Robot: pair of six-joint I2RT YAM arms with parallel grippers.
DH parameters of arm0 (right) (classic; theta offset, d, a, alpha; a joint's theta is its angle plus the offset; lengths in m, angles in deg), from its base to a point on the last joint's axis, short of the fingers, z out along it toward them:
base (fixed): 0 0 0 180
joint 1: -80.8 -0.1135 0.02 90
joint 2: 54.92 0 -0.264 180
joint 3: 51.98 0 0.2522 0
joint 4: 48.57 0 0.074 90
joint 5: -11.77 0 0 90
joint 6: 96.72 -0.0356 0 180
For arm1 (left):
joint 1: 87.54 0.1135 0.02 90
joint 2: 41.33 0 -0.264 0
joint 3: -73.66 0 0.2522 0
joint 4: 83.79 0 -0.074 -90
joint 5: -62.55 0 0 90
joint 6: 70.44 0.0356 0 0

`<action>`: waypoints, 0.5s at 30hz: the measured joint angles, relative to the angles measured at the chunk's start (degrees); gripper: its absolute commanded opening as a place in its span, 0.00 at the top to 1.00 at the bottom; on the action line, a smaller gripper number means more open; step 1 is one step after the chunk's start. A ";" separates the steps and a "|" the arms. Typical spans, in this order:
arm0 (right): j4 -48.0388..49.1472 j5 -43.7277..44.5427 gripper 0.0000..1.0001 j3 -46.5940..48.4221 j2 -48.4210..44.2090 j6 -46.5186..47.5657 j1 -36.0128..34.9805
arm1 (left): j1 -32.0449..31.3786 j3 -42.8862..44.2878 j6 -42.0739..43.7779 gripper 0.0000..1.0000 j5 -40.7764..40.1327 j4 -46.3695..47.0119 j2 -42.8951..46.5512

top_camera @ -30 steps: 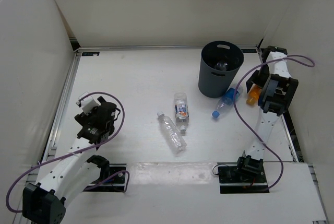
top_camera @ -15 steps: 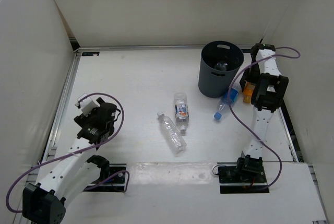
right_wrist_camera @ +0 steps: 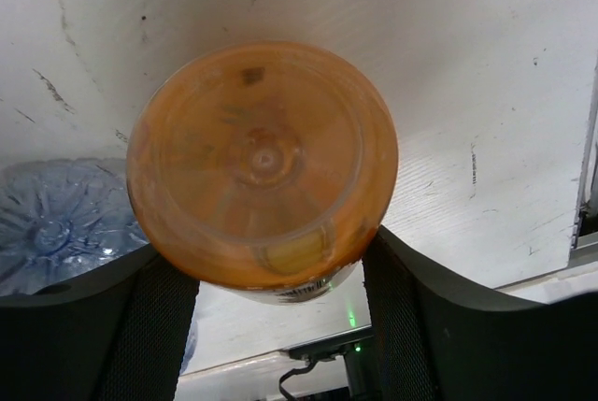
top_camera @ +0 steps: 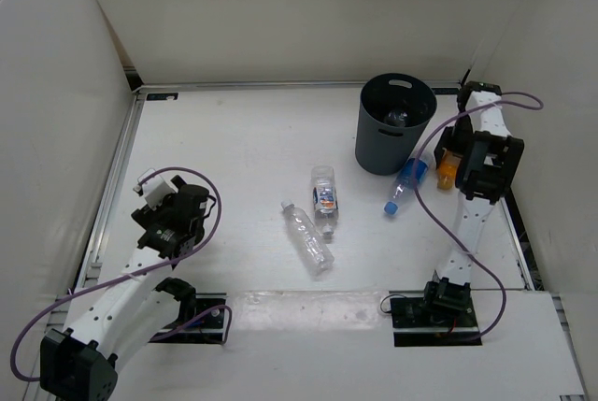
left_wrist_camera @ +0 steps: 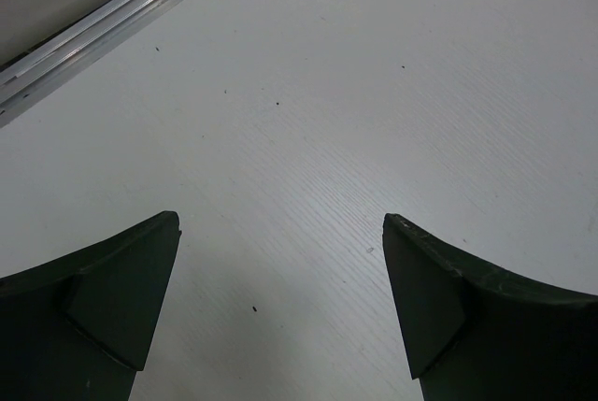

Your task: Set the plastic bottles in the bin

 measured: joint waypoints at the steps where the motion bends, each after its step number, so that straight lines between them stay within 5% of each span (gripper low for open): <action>1: 0.00 -0.39 0.41 -0.44 -0.17 0.11 0.20 | 0.00 0.00 0.00 0.00 -0.02 0.00 0.00; 15: -0.24 -2.25 0.30 -2.75 -1.38 0.85 1.27 | 0.07 0.00 -0.33 0.00 -0.09 -0.22 -0.11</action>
